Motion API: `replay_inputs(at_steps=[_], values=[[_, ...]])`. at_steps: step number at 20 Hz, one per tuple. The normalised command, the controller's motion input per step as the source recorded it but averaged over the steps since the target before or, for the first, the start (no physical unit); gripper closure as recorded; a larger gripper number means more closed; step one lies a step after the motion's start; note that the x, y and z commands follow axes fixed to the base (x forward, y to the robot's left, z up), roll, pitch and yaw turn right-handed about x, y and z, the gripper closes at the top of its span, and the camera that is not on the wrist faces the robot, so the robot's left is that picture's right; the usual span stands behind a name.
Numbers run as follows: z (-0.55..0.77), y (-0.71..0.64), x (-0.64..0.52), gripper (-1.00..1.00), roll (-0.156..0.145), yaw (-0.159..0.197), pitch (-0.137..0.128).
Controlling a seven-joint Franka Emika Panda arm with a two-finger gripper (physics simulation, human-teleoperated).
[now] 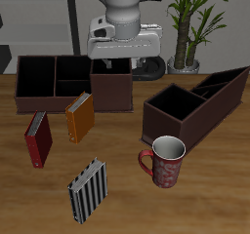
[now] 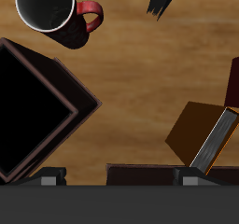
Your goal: Place the red book into the left desk caddy's right compartment
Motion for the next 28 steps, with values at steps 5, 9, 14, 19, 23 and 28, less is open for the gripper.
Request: replay_inputs(at_steps=[5,9,14,19,23,28], values=[[0.01,-0.03,0.07,-1.0,0.055,0.033,0.005],[-0.01,-0.14,0.1,-1.0,0.041,0.001,0.015],[0.01,-0.14,0.09,-1.0,0.027,0.043,-0.019],[0.02,-0.36,0.13,-1.0,0.01,0.022,-0.002],[0.01,-0.51,0.11,-1.0,-0.008,-0.03,-0.033],[-0.04,-0.37,0.09,-1.0,0.029,0.01,-0.06]])
